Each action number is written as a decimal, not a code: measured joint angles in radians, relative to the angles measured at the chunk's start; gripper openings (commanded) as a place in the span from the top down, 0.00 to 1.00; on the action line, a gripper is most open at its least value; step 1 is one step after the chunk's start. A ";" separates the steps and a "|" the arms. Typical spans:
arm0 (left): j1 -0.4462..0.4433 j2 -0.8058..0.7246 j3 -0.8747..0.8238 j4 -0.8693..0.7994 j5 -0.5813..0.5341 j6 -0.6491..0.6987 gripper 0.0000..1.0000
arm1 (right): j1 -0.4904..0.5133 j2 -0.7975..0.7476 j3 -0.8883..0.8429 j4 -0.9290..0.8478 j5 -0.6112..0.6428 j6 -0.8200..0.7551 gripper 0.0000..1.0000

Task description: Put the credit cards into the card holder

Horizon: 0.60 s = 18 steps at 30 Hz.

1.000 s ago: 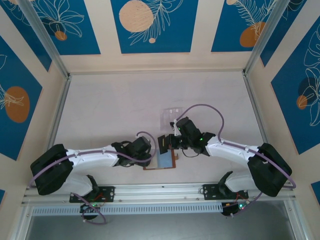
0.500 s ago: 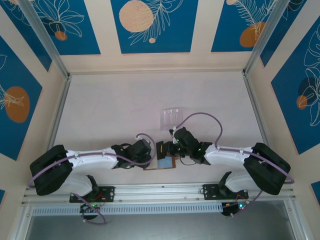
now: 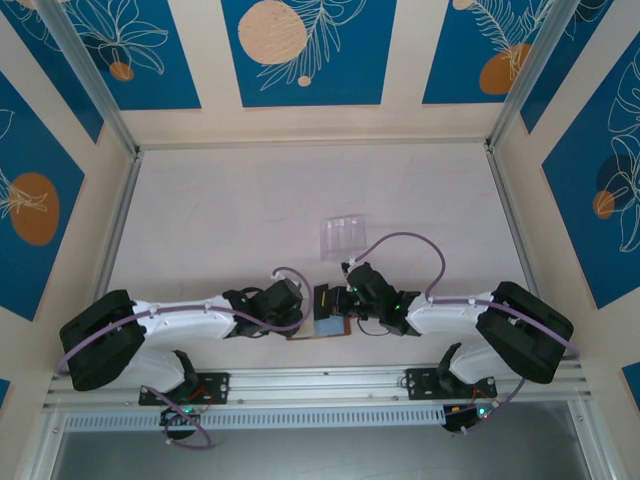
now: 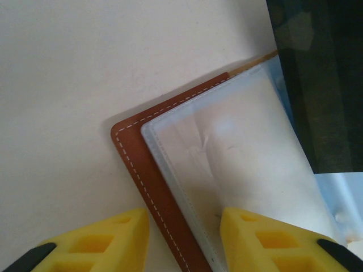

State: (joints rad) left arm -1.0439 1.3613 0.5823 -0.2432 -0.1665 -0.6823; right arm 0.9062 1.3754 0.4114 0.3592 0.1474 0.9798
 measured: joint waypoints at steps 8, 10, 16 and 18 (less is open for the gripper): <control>0.000 0.000 -0.006 0.012 0.000 -0.003 0.62 | 0.008 -0.064 -0.026 -0.010 0.015 0.023 1.00; 0.000 0.000 -0.009 0.019 0.000 -0.008 0.62 | 0.009 -0.084 -0.027 -0.011 0.018 0.023 1.00; 0.000 0.000 -0.009 0.020 0.000 -0.015 0.63 | 0.010 -0.062 -0.027 -0.007 0.018 0.023 1.00; 0.000 -0.001 -0.009 0.020 0.000 -0.015 0.63 | 0.010 -0.044 -0.027 -0.007 0.018 0.024 1.00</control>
State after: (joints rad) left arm -1.0439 1.3605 0.5735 -0.2234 -0.1661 -0.6975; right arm 0.9161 1.3312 0.3840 0.3519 0.1654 1.0035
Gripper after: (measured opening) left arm 0.374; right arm 0.066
